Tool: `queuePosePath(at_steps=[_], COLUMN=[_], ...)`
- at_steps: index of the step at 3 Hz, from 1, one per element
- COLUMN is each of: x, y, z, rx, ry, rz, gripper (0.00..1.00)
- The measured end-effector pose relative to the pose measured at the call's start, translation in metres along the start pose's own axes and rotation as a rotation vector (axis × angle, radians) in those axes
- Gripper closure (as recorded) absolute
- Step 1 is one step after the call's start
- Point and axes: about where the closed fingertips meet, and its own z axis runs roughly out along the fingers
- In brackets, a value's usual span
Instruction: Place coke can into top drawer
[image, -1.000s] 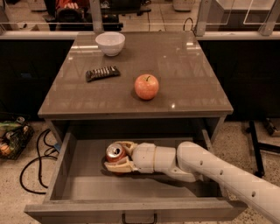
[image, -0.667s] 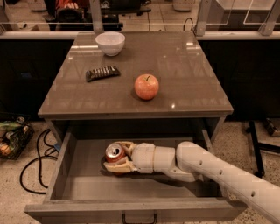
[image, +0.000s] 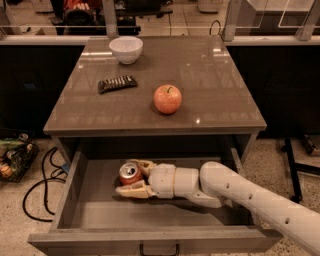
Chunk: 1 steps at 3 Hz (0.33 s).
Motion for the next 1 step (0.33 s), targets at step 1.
queuePosePath(at_steps=[1], x=[-0.0003], y=[0.0005], z=[0.0007], rx=[-0.002], ry=[0.000], rz=[0.000], gripper=[0.00])
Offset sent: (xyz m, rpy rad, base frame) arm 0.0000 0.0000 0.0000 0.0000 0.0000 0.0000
